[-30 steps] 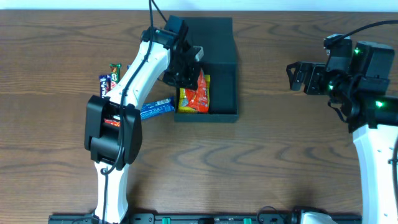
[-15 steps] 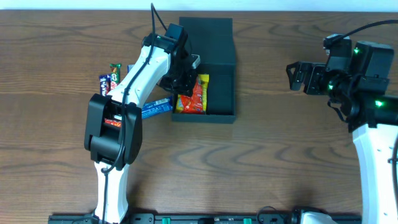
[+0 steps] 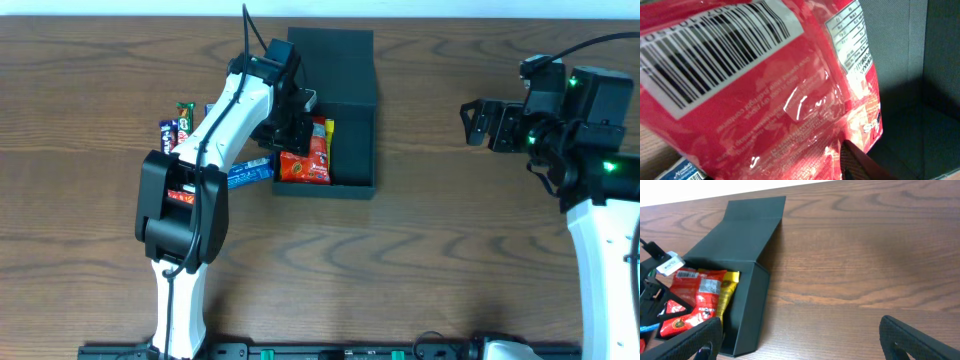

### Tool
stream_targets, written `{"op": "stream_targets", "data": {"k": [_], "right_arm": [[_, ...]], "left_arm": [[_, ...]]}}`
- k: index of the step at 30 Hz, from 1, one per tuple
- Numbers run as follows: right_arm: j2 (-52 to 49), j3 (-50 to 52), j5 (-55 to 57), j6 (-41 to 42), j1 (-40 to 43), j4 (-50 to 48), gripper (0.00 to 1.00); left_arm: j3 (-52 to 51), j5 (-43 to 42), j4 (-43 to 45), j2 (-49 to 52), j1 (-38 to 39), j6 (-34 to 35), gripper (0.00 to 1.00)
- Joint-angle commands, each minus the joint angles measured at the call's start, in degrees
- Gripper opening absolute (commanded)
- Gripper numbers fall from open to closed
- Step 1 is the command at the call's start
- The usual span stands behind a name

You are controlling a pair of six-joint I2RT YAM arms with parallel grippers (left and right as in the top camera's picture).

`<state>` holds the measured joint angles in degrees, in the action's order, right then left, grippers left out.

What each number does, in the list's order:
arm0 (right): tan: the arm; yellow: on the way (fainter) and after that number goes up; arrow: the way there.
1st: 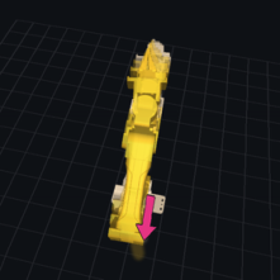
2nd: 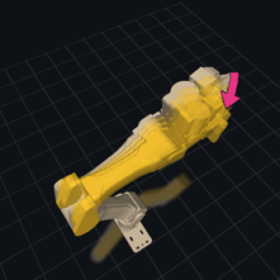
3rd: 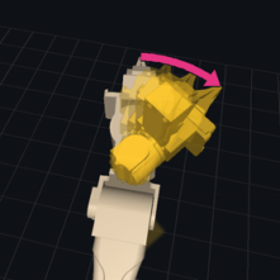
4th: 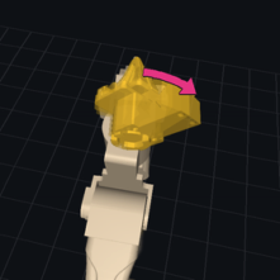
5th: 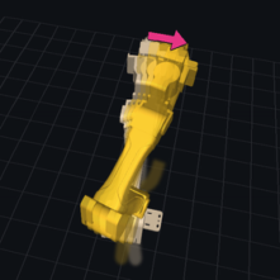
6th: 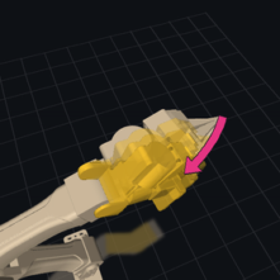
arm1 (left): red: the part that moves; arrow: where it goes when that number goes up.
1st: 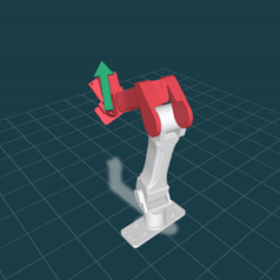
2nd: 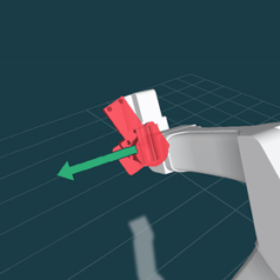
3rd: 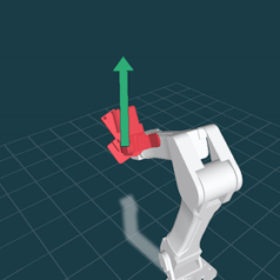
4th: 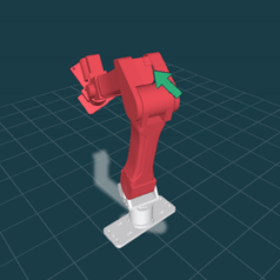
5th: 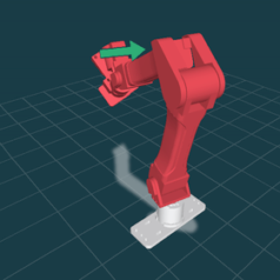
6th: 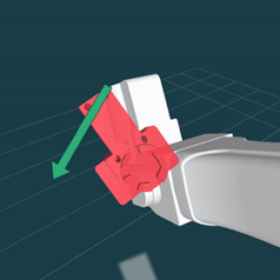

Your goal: Pack container

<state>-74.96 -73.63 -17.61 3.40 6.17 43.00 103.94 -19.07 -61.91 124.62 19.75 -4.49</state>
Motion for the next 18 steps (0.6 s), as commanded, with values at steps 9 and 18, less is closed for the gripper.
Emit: {"op": "stream_targets", "data": {"k": [9, 18], "right_arm": [[-0.2, -0.2, -0.7, -0.5, 0.1, 0.1, 0.99], [-0.2, -0.2, -0.7, -0.5, 0.1, 0.1, 0.99]], "left_arm": [[5.2, 1.7, -1.4, -6.1, -0.3, 0.5, 0.66], [5.8, 8.6, -1.8, -10.2, -0.3, 1.5, 0.66]]}}
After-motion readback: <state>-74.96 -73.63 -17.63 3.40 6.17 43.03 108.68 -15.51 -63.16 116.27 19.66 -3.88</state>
